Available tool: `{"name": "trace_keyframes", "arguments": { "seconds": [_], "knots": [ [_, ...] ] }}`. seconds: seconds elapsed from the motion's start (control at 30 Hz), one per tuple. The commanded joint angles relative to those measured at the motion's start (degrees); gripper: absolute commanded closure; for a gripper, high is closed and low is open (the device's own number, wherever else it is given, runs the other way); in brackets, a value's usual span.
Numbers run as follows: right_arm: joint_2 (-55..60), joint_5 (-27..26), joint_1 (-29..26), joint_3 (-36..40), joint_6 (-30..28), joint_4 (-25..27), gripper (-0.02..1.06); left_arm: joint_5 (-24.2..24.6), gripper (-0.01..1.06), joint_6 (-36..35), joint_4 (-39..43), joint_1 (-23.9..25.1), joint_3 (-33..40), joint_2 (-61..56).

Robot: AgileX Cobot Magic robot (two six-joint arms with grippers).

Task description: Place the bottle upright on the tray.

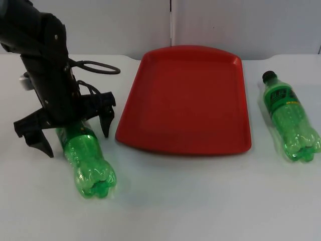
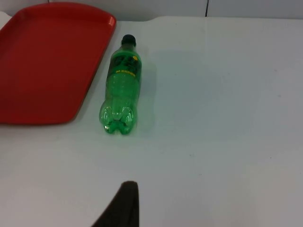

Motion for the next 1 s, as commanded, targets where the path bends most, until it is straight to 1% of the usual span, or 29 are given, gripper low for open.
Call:
{"name": "trace_keyframes", "arguments": {
  "seconds": [0.0,0.2,0.23,0.3,0.33,0.4,0.5,0.53,0.6,0.67,0.7,0.83,0.97],
  "knots": [
    [-0.2,-0.2,-0.3,0.3,-0.5,-0.1,-0.01,-0.4,0.00,0.6,-0.6,0.0,-0.3,0.2],
    [-0.2,-0.2,-0.3,0.3,-0.5,-0.1,-0.01,-0.6,0.01,1.2,-0.6,0.0,-0.3,0.3],
    [-0.2,-0.2,-0.3,0.3,-0.5,-0.1,-0.01,-0.8,0.05,1.3,-0.6,0.0,-0.3,0.3],
    [-0.2,-0.2,-0.3,0.3,-0.5,-0.1,-0.01,-1.0,0.16,1.4,-0.6,0.0,-0.3,0.3],
    [-0.2,-0.2,-0.3,0.3,-0.5,-0.1,-0.01,-1.0,0.16,1.4,-0.6,0.0,-0.3,0.3],
    [-0.2,-0.2,-0.3,0.3,-0.5,-0.1,-0.01,-0.9,0.30,1.4,-0.6,0.0,-0.3,0.3],
    [-0.2,-0.2,-0.3,0.3,-0.5,-0.1,-0.01,-0.2,0.59,1.4,-1.2,0.0,-0.3,0.3],
    [-0.2,-0.2,-0.3,0.3,-0.5,-0.1,-0.01,-0.2,0.59,1.4,-1.2,0.0,-0.3,0.3],
    [-0.2,-0.2,-0.3,0.3,-0.5,-0.1,-0.01,0.3,0.82,1.4,-1.3,0.0,-0.3,0.3],
    [-0.2,-0.2,-0.3,0.3,-0.5,-0.1,-0.01,0.7,1.02,2.1,-1.5,0.0,-0.3,0.3],
    [-0.2,-0.2,-0.3,0.3,-0.5,-0.1,-0.01,0.7,1.05,2.9,-1.7,0.0,-0.3,0.3],
    [-0.2,-0.2,-0.3,0.3,-0.5,-0.1,-0.01,1.0,1.05,3.2,-3.0,0.0,-0.3,0.3],
    [-0.2,-0.2,-0.3,0.3,-0.5,-0.1,-0.01,1.0,1.05,5.2,-5.6,0.0,-0.3,-0.1]
  ]
}}
